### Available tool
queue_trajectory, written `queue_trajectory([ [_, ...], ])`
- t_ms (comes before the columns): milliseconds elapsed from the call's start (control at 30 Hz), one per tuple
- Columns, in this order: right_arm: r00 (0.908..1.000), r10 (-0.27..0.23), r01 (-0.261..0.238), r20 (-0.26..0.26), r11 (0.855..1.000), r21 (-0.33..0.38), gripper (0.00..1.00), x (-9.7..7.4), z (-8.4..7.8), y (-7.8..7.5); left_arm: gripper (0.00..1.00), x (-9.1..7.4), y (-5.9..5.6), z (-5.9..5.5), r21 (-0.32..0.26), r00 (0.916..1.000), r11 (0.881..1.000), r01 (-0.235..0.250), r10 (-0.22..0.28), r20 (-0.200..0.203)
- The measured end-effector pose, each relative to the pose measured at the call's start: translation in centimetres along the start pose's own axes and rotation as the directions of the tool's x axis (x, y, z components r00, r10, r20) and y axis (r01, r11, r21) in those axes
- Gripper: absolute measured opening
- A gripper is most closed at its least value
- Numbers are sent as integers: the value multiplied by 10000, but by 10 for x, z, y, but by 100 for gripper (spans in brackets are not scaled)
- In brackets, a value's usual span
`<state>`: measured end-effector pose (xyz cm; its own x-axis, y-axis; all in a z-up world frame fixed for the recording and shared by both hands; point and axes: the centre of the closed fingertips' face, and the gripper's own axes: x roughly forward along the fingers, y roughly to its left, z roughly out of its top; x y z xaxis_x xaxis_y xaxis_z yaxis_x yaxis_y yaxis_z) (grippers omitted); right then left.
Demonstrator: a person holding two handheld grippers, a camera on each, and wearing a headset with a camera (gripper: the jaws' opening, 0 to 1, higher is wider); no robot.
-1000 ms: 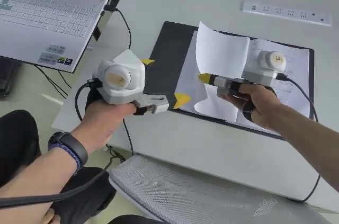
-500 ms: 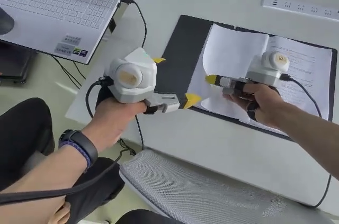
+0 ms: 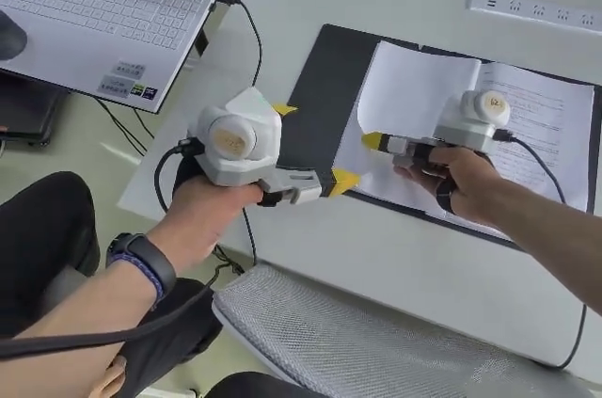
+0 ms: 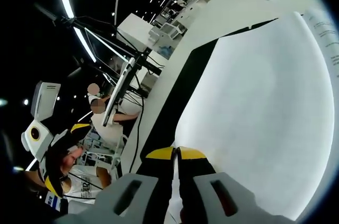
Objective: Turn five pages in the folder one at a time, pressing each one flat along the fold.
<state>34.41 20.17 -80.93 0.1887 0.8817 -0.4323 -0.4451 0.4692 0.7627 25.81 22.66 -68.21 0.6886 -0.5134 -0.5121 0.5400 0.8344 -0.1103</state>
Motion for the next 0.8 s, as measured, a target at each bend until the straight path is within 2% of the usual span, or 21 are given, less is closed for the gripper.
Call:
queue_trajectory([
  [133,10000,79,-79,33,10000,-37,2,-1,-1,3,79,2,-1,-1,50,10000,10000,25,-24,-58],
  [300,9990,421,-426,-150,9984,-363,15,-4,-3,12,79,6,0,-1,137,10000,9999,75,-74,-29],
  [400,9984,561,-568,-119,9965,-614,19,-9,-3,19,78,9,1,-2,172,9999,9998,81,-80,-69],
  [467,9978,664,-666,-55,9952,-713,22,-15,-1,23,77,12,1,-1,198,9999,9997,113,-112,-75],
  [500,9977,675,-672,3,9947,-778,23,-20,-2,30,76,13,1,-2,248,9999,9996,120,-118,-92],
  [633,9977,621,-596,262,9944,-874,23,-34,3,40,72,21,3,-2,463,9998,9988,136,-128,-180],
  [800,9973,481,-410,563,9918,-1212,24,-57,10,45,69,32,2,-4,667,9992,9974,268,-248,-305],
])
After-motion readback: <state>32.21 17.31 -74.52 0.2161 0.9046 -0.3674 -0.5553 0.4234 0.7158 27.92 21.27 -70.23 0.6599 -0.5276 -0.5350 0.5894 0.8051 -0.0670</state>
